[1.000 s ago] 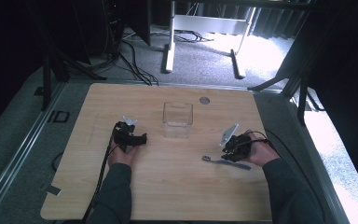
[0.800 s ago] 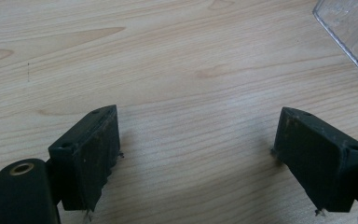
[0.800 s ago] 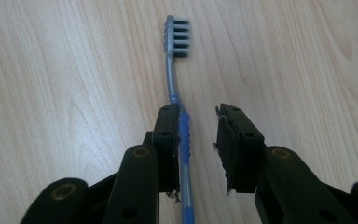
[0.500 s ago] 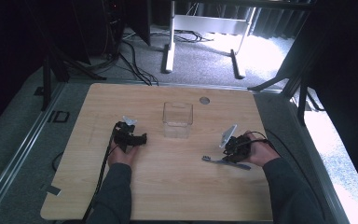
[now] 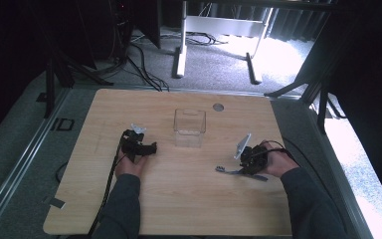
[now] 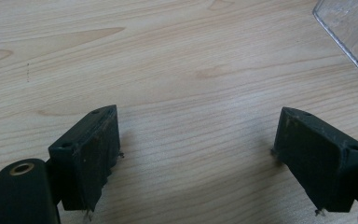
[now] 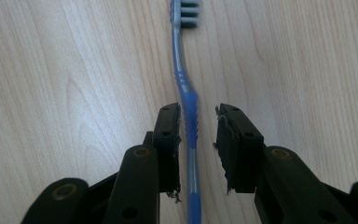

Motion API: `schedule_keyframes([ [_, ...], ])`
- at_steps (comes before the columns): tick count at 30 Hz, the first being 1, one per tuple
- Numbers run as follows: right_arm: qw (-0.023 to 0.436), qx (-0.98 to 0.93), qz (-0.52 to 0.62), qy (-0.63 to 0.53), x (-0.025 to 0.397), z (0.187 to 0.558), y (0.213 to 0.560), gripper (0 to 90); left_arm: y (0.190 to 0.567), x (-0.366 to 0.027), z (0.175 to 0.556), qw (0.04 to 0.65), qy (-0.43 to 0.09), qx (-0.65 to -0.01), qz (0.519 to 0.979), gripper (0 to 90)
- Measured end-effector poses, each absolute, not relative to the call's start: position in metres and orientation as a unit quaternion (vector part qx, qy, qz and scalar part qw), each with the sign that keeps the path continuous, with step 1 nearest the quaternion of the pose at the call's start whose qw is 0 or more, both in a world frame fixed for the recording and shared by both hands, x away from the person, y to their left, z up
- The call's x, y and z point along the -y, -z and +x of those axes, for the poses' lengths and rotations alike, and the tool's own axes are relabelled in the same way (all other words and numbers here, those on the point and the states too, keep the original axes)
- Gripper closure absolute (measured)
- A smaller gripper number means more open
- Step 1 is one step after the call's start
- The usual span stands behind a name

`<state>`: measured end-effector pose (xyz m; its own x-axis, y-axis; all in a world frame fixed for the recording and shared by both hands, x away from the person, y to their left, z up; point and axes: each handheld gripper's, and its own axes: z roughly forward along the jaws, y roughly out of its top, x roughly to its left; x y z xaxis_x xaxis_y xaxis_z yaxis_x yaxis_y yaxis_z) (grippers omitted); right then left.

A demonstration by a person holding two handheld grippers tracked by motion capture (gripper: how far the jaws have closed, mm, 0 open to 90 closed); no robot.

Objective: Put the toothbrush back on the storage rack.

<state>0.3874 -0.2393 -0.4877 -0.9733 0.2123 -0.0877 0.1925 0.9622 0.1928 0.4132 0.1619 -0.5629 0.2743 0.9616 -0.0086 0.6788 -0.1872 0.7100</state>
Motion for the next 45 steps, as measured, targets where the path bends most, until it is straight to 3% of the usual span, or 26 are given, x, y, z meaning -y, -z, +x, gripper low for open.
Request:
schedule_keyframes([
  [45, 0.025, -0.991, 0.113, -0.062, 0.238, 0.392, 0.498, 71.3, 0.563, -0.162, 0.413, 0.310, -0.228, -0.557, 0.736, 14.8],
])
